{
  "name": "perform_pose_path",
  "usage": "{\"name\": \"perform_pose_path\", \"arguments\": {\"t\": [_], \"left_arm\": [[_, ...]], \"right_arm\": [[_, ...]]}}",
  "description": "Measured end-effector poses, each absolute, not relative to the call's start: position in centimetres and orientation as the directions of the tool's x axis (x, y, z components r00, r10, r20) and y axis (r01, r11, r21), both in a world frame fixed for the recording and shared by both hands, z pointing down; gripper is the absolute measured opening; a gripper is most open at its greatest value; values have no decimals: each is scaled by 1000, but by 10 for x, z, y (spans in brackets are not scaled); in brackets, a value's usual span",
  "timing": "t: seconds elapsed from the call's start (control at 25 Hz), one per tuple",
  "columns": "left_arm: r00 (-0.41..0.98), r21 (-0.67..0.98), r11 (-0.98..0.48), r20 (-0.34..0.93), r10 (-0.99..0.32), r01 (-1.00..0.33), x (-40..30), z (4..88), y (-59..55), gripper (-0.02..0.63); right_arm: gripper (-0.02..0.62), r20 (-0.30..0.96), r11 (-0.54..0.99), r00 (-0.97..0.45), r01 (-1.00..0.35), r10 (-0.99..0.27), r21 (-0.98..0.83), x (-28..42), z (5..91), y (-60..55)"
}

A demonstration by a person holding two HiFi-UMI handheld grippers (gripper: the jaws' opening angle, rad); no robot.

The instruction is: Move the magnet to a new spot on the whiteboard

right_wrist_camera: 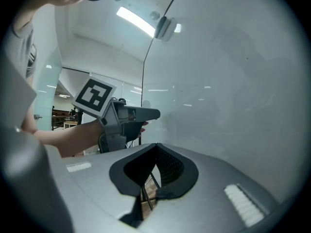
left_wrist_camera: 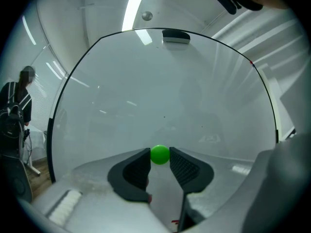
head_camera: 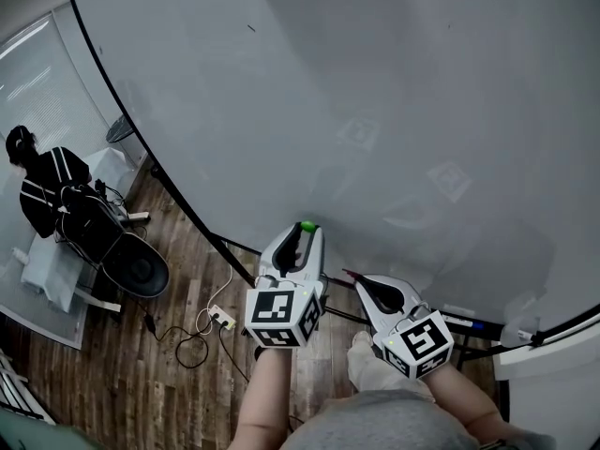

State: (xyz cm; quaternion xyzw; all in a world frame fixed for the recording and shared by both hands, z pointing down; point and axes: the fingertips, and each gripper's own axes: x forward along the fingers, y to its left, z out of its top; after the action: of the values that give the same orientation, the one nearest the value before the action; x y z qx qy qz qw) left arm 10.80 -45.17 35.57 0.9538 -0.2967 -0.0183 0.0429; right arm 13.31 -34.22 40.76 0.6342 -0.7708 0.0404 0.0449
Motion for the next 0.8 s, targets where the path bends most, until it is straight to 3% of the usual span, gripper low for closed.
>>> {"name": "perform_pose_path", "arguments": {"t": [0.8], "left_arm": [[743, 95, -739, 4, -669, -667, 18, 365, -398, 135]], "right_arm": [[0, 77, 235, -234, -972, -969, -4, 88, 395, -311]]}}
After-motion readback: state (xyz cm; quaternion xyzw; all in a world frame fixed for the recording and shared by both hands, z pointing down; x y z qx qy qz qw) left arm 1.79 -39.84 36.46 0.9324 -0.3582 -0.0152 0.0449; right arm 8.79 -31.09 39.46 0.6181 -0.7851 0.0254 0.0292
